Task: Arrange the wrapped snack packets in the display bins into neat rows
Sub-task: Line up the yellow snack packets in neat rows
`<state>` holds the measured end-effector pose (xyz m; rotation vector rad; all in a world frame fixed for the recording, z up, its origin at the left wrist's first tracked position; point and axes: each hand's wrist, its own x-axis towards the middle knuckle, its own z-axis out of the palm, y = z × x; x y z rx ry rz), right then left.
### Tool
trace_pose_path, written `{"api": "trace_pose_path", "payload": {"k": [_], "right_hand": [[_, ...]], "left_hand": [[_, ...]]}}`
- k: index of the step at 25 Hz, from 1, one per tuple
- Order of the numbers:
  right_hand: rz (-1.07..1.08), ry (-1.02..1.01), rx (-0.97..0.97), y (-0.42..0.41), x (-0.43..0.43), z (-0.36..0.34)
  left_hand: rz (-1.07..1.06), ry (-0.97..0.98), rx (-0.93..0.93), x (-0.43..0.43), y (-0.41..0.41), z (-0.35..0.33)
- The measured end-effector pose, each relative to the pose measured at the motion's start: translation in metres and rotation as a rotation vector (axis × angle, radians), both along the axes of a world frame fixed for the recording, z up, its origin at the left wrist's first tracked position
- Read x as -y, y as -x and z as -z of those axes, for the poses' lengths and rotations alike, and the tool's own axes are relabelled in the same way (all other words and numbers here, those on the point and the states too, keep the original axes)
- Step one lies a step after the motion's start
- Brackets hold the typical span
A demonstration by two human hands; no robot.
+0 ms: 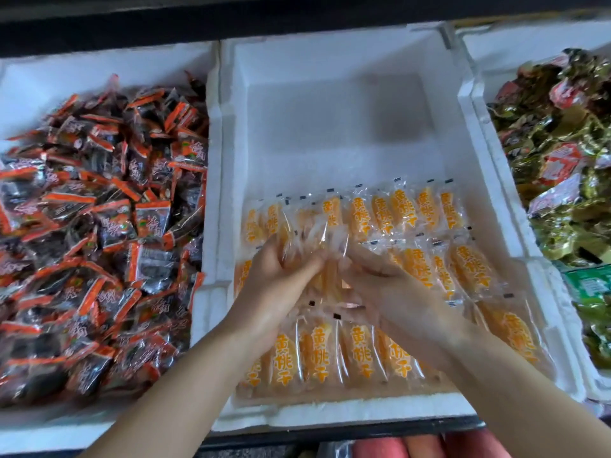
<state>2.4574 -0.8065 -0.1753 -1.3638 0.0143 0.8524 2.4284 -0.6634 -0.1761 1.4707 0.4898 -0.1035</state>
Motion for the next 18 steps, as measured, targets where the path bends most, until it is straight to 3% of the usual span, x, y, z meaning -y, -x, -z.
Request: {"api": "trace_pose_path", "payload": {"k": [2,5,9,12,15,18], "right_hand": [[-0.060,0.008,0.017,0.006,-0.004,-0.001],[-0.045,0.178,0.126,0.010,-0.014,0.005],[-0.112,0.495,0.540,0.022,-0.035,0.011],[-0.243,0.506,0.784,0.038,-0.052,0.010],[-0.349,0.437,0.785,0.050,-0.065,0.012],[-0.250,0.403,0.706,0.054,-0.069,0.013]], "left_hand": [[0.025,-0.062,-0.001,-0.009,0.010,0.001],[0.071,-0.056,-0.030,-0.022,0.022,0.001],[0.066,0.043,-0.046,-0.039,0.042,0.000],[-0.062,0.103,-0.086,-0.048,0.057,0.002],[-0.136,0.071,-0.099,-0.058,0.068,0.004],[-0.190,0.080,-0.101,-0.065,0.074,0.000]]}}
